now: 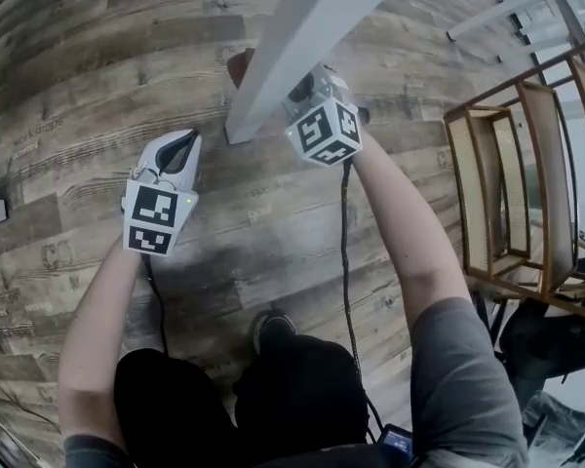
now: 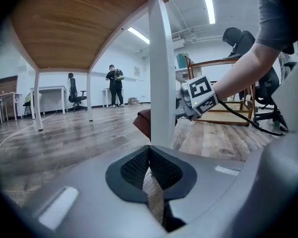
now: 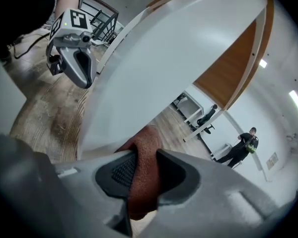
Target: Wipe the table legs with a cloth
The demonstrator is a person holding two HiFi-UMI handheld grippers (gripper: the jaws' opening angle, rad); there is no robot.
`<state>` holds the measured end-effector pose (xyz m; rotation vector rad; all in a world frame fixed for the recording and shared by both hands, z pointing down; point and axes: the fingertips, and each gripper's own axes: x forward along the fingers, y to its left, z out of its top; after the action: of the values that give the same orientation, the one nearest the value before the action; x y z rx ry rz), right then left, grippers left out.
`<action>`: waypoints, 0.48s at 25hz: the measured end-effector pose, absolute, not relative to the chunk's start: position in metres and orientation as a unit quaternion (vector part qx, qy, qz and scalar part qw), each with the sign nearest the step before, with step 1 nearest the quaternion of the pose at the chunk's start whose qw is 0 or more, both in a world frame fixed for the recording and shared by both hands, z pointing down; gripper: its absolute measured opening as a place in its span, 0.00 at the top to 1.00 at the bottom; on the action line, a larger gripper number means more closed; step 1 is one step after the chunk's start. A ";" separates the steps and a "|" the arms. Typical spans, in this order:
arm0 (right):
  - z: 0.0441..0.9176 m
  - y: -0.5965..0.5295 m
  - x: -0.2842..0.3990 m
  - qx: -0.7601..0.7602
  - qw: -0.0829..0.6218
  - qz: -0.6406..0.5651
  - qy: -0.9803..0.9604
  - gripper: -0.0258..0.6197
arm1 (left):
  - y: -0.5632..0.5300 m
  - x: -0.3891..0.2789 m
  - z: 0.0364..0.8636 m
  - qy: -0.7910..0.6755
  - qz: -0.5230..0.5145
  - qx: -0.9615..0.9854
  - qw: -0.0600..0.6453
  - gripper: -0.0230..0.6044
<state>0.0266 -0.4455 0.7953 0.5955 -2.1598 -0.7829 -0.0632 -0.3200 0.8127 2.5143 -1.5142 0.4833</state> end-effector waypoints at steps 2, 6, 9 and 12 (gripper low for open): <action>0.820 -0.444 0.027 0.224 0.395 -0.295 -0.841 0.83 | -0.321 -0.067 0.820 -0.509 0.167 0.840 0.086 0.93; 0.870 -0.436 0.035 0.214 0.451 -0.264 -0.825 0.83 | -0.318 -0.075 0.832 -0.516 0.170 0.834 0.099 0.93; 0.887 -0.432 0.037 0.219 0.468 -0.260 -0.816 0.83 | -0.316 -0.078 0.834 -0.514 0.173 0.834 0.099 0.93; 0.885 -0.433 0.039 0.235 0.464 -0.252 -0.816 0.83 | -0.317 -0.082 0.832 -0.515 0.173 0.834 0.097 0.93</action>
<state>0.0392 -0.4334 0.8850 0.5772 -2.0042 -0.6193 -0.0823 -0.3172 0.8322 2.4689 -1.5256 0.5117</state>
